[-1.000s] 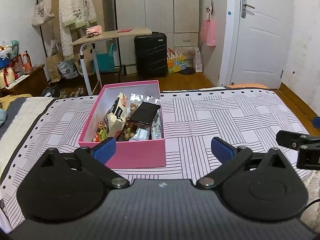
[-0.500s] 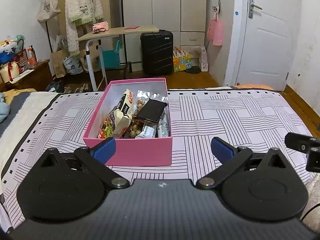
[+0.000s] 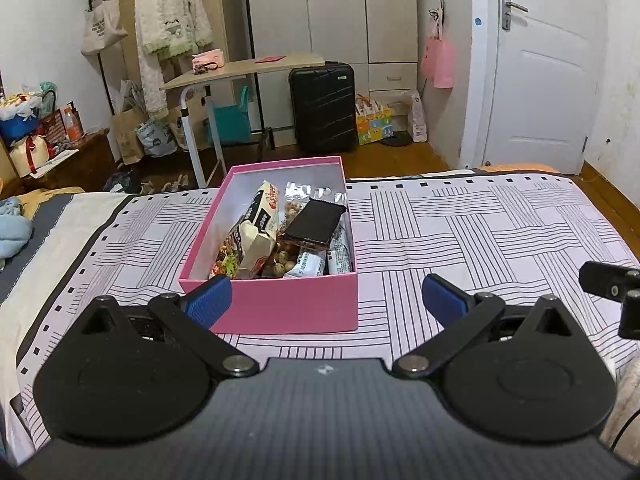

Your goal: Organize snacks

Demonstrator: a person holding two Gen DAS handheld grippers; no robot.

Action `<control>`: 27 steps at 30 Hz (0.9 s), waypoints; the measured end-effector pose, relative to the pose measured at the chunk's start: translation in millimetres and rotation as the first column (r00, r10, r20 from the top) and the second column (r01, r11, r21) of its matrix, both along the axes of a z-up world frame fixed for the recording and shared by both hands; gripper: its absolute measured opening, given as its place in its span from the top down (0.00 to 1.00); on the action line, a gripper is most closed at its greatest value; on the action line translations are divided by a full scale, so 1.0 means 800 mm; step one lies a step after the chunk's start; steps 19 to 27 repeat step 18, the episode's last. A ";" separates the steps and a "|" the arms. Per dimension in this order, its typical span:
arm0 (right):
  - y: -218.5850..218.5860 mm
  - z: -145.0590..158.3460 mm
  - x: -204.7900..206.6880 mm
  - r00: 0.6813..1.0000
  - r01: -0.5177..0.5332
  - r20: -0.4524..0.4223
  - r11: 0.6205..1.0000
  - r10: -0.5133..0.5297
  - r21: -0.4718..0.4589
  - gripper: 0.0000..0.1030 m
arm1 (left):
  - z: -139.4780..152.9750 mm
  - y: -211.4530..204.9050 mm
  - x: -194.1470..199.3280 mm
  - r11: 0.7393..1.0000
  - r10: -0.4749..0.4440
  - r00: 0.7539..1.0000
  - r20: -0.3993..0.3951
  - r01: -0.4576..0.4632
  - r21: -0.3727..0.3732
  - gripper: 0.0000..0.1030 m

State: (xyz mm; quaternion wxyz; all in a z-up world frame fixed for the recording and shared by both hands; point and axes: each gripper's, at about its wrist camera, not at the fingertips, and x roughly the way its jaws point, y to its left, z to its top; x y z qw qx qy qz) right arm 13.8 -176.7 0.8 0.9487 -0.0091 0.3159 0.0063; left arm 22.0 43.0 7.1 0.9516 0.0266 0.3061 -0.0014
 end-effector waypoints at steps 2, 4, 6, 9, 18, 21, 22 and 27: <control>0.000 -0.001 0.001 1.000 0.001 -0.003 1.000 -0.001 -0.001 0.00 | 0.000 0.000 -0.002 1.000 0.017 1.000 0.013 -0.017 0.006 0.00; -0.001 -0.001 0.002 1.000 0.002 -0.003 1.000 -0.002 -0.003 0.00 | 0.000 -0.002 -0.004 1.000 0.022 1.000 0.017 -0.023 0.013 0.00; -0.002 -0.002 0.002 1.000 0.004 -0.004 1.000 -0.004 -0.004 0.00 | 0.000 -0.003 -0.005 1.000 0.015 1.000 0.020 -0.016 0.018 0.00; -0.002 -0.003 0.002 1.000 0.006 -0.005 1.000 -0.006 -0.003 0.00 | 0.000 -0.005 -0.006 1.000 0.010 1.000 0.019 -0.011 0.029 0.00; -0.003 -0.003 0.003 1.000 0.006 -0.003 1.000 -0.006 -0.003 0.00 | 0.003 -0.009 -0.009 1.000 -0.006 1.000 0.012 0.006 0.025 0.00; -0.003 -0.003 0.003 1.000 0.006 -0.003 1.000 -0.006 -0.003 0.00 | 0.003 -0.009 -0.009 1.000 -0.006 1.000 0.012 0.006 0.025 0.00; -0.003 -0.003 0.003 1.000 0.006 -0.003 1.000 -0.006 -0.003 0.00 | 0.003 -0.009 -0.009 1.000 -0.006 1.000 0.012 0.006 0.025 0.00; -0.003 -0.003 0.003 1.000 0.006 -0.003 1.000 -0.006 -0.003 0.00 | 0.003 -0.009 -0.009 1.000 -0.006 1.000 0.012 0.006 0.025 0.00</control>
